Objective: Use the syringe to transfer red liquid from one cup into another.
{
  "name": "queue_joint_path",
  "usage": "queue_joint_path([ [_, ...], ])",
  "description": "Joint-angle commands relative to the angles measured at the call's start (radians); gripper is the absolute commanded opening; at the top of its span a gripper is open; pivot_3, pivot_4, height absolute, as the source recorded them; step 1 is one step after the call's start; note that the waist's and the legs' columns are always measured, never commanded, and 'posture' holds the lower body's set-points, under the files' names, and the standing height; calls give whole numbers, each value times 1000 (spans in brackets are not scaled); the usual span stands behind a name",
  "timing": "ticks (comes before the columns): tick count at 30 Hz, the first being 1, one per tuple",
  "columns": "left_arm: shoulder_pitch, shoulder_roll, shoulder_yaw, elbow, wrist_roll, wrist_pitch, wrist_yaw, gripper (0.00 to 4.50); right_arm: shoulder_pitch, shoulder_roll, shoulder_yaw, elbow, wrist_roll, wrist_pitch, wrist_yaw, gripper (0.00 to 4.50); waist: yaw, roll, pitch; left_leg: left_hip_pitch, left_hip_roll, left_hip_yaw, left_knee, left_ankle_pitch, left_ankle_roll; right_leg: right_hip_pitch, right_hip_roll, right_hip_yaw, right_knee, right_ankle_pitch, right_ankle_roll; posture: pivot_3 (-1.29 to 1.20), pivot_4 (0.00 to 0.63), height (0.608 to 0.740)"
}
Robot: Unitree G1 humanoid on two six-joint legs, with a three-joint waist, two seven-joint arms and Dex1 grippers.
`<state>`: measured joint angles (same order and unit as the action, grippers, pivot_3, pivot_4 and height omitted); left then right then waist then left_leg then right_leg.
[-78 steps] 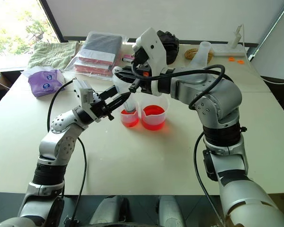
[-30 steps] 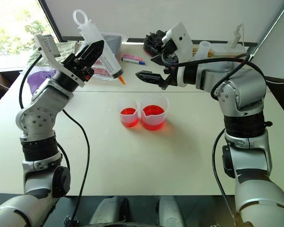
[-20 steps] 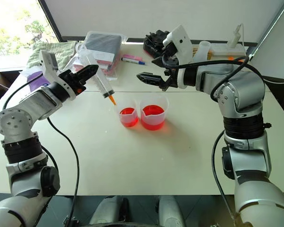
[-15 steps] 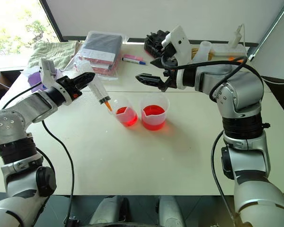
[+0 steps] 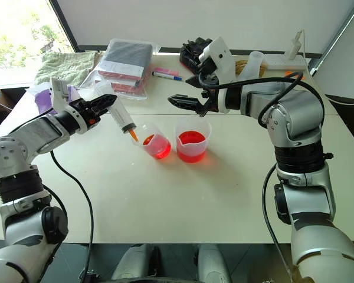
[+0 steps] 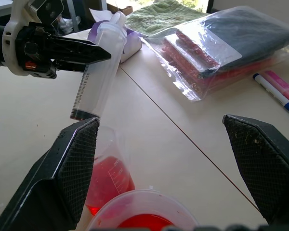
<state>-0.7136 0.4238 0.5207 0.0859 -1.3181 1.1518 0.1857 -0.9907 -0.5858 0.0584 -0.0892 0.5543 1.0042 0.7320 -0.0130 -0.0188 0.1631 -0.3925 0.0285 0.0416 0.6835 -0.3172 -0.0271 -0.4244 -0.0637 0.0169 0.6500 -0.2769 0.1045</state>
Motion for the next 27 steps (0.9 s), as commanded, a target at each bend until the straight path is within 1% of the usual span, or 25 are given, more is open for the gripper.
queue_joint_path([
  [1, -38, 2, -3, -3, -11, -21, -10, 1456, -10, -5, -31, -34, 3, -6, -6, 4293, 0, 0, 0, 0, 0, 0, 0, 0, 0, 0, 0, 0, 0, 0, 0, 0, 150, 740],
  [16, -82, -82, -23, 37, -46, -20, 16, 1456, 0, -8, -44, -50, 5, -6, -32, 4293, 0, 0, 0, 0, 0, 0, 0, 0, 0, 0, 0, 0, 0, 0, 0, 0, 150, 740],
  [21, -99, -122, 5, 58, -121, -40, 83, 1456, 6, -10, -50, -59, 8, -2, -40, 4293, 0, 0, 0, 0, 0, 0, 0, 0, 0, 0, 0, 0, 0, 0, 0, 0, 150, 740],
  [27, -112, -83, 10, 94, -222, -17, 123, 1456, 10, -9, -49, -62, 9, 0, -46, 4293, -1, 0, 0, 0, 0, 0, 0, 0, 0, 0, 0, 0, 0, 0, 0, 0, 150, 740],
])
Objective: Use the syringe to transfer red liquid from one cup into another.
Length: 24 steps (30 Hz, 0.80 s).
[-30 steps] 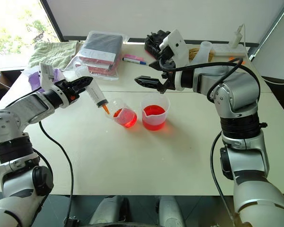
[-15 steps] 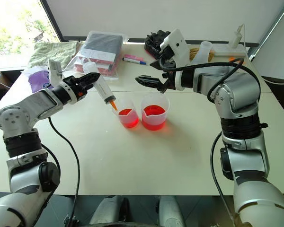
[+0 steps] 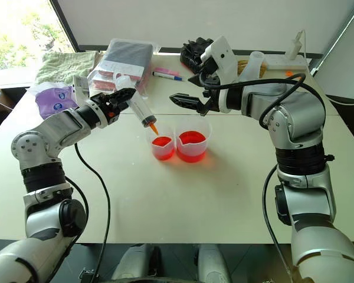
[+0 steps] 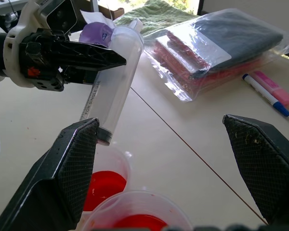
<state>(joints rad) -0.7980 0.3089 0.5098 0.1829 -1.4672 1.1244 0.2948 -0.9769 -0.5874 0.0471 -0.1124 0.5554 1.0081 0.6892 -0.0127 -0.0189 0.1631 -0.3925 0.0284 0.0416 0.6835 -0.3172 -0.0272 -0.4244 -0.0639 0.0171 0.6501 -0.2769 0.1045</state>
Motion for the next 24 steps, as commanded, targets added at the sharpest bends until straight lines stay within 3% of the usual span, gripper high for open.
queue_joint_path([
  [1, -25, 45, 20, 6, -99, 23, 19, 1456, -2, -8, -38, -40, 8, -4, -3, 4293, -2, 0, 0, 0, 0, 0, 0, 0, 0, 0, 0, 0, 0, 0, 0, 0, 150, 740],
  [10, -2, 271, -66, 147, -311, 230, 17, 1456, 2, -4, -30, -39, 10, -4, 4, 4293, -3, 0, 0, 0, 0, 0, 0, 0, 0, 0, 0, 0, 0, 0, 0, 0, 150, 740],
  [14, 5, 359, -118, 191, -319, 291, -30, 1456, 5, 1, -22, -35, 7, -10, 10, 4293, -3, 0, 0, 0, 0, 0, 0, 0, 0, 0, 0, 0, 0, 0, 0, 0, 150, 740],
  [24, 148, 414, -223, 148, -315, 352, -75, 1456, 7, 0, -18, -47, 5, -1, 13, 4293, -8, 0, 0, 0, 0, 0, 0, 0, -1, -1, 0, 0, 0, 0, 0, 0, 150, 740],
])
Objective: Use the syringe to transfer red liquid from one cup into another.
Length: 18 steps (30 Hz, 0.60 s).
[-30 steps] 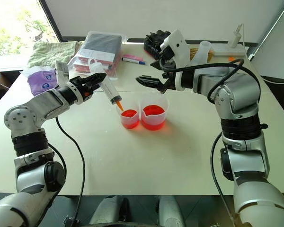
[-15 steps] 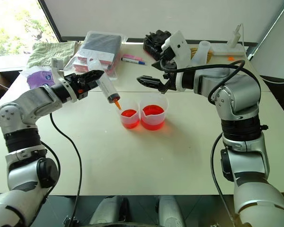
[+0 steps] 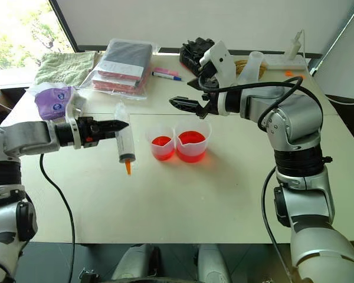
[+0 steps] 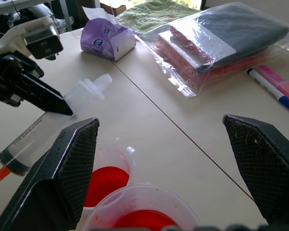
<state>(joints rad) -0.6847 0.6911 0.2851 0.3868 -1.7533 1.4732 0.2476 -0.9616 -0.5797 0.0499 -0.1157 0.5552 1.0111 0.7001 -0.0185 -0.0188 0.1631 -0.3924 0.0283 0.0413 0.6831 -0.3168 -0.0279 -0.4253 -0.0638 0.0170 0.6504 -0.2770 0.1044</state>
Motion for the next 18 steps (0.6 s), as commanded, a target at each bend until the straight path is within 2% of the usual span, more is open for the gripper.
queue_joint_path([
  [1, 59, 35, 1, -71, -21, 0, -37, 1456, -7, -8, -21, -44, 5, -2, 1, 4293, -2, 0, 0, 0, 0, 0, 0, 0, 0, 0, 0, 0, 0, 0, 0, 0, 150, 740],
  [10, 118, 68, 0, -62, 85, -27, -118, 1456, -4, -9, -15, -47, 0, 1, 4, 4293, 5, 0, 0, 0, 0, 0, 0, 0, -1, 0, -1, 0, 0, 0, 0, 0, 150, 740],
  [18, 122, 42, 6, -65, 212, -37, -177, 1456, 4, -22, -15, -55, -3, 7, 8, 4293, 3, 0, 0, 0, 0, 1, 0, 0, -1, 0, 0, 0, 0, 0, 0, 0, 150, 740],
])
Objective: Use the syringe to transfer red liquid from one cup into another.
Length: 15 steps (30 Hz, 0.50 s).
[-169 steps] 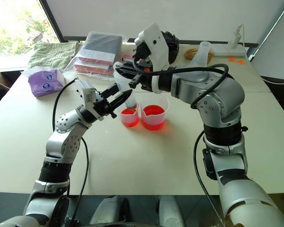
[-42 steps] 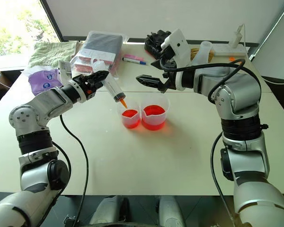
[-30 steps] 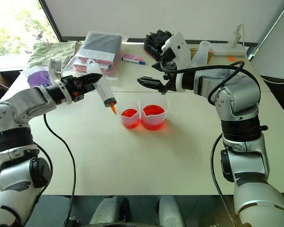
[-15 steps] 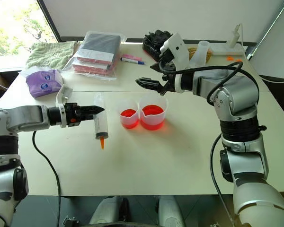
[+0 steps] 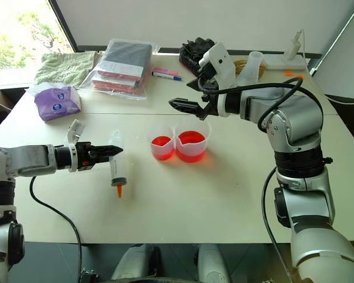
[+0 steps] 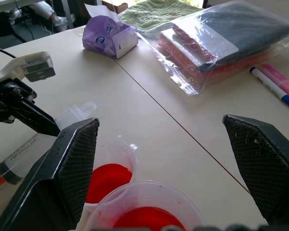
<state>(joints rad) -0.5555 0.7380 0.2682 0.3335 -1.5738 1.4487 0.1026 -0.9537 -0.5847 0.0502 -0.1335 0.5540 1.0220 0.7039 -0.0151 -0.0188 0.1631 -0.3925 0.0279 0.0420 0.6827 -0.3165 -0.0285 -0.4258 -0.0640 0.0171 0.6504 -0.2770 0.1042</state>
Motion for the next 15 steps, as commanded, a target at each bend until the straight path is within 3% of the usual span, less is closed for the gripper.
queue_joint_path([
  [1, -11, -11, 25, -7, 50, -18, -38, 1456, -3, -19, -16, -39, -1, -2, 4, 4293, 0, 0, 0, 0, 0, 0, 0, 0, 0, 0, 0, 0, 0, 0, 0, 0, 150, 740],
  [5, -26, -32, 34, 5, 112, -32, -60, 1456, 2, -28, -16, -43, 0, 1, 7, 4293, 0, 0, 0, 0, 0, 0, 0, 0, 0, 0, 0, 0, 0, 0, 0, 0, 150, 740],
  [7, -30, -39, 40, 7, 136, -32, -72, 2427, 3, -30, -18, -46, 2, 5, 6, 4326, 0, 0, 0, 0, 0, 0, 0, 0, 0, 0, 0, 0, 0, 0, 0, 0, 150, 740],
  [12, -38, -50, 62, 4, 174, -13, -97, 4243, 9, -36, -21, -52, 2, 10, 7, 4326, 0, 0, 0, 0, 0, 0, 0, 0, 0, 0, 0, 0, 0, 0, 0, 0, 150, 740],
  [13, -41, -51, 68, -1, 176, -10, -106, 4495, 10, -38, -20, -52, 1, 10, 9, 4326, 0, 0, 0, 0, 0, 0, 0, 0, 0, 0, 0, 0, 0, 0, 0, 0, 150, 740],
  [15, -41, -45, 80, -30, 189, -18, -135, 4495, 13, -44, -20, -52, 0, 9, 15, 4326, -2, 0, 0, 0, 0, 0, 0, 0, 0, 0, 0, 0, 0, 0, 0, 0, 150, 740],
])
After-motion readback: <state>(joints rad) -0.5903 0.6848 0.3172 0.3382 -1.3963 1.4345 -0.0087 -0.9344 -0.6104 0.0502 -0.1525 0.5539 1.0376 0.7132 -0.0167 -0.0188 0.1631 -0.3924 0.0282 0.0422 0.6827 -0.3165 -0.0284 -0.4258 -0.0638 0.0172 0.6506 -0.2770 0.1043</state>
